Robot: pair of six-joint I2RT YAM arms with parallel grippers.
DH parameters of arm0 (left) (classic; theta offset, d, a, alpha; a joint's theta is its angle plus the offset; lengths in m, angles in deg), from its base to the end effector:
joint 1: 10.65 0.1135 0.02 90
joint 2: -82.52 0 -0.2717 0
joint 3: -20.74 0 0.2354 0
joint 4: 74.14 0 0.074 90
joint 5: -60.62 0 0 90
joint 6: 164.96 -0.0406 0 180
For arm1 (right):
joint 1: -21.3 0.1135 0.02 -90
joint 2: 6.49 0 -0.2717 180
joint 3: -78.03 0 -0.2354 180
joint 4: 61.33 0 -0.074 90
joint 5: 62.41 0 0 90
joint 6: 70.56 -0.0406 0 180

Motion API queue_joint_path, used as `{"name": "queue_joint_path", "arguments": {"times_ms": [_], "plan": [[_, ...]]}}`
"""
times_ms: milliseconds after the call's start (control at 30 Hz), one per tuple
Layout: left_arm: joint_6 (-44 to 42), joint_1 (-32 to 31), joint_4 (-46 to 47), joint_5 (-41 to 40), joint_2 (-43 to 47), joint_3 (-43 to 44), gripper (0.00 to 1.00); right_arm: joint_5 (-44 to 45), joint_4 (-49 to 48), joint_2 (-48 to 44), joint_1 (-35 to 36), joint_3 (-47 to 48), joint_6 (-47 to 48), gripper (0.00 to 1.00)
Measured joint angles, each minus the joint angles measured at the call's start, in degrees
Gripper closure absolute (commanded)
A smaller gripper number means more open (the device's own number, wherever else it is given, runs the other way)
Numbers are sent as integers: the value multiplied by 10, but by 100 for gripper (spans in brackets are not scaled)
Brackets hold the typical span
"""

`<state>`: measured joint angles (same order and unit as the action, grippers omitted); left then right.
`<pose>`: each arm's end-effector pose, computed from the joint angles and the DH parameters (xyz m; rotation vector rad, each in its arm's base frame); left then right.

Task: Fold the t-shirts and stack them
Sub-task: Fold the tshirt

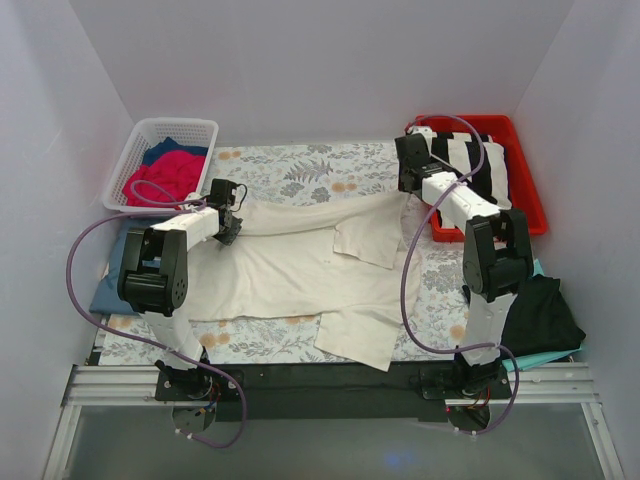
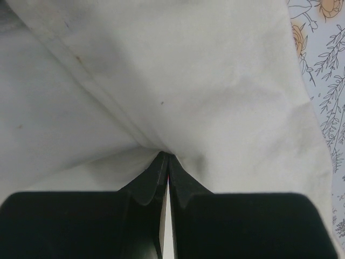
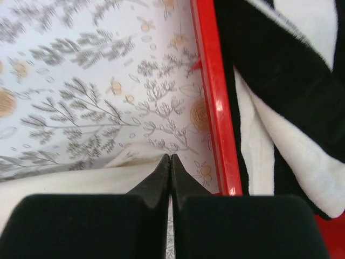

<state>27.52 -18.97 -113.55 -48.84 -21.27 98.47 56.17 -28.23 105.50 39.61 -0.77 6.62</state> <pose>0.3412 -0.0362 0.1718 -1.9819 1.7099 -0.2134 0.4162 0.1173 0.2453 0.1346 2.2373 -0.2923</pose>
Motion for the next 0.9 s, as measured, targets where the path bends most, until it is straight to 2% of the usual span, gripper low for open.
{"name": "queue_joint_path", "arguments": {"times_ms": [200, 267, 300, 433, 700, 900], "plan": [[3, 1, 1, 0, 0, 0, 98, -35, -59, -23, -3, 3, 19, 99], [3, 2, 2, 0, 0, 0, 98, -45, -59, -4, -3, 24, 26, 88], [3, 3, 2, 0, 0, 0, 98, -48, -49, 12, -4, 45, 26, 74], [2, 4, 2, -1, 0, 1, 98, -51, -24, 87, -7, 131, 29, 59], [-7, 6, 0, -7, 0, 2, 98, -54, -2, 85, -11, 95, 28, 56], [-11, 7, -2, -13, 0, 5, 98, -117, -11, 38, -11, 32, 34, 58]]}}
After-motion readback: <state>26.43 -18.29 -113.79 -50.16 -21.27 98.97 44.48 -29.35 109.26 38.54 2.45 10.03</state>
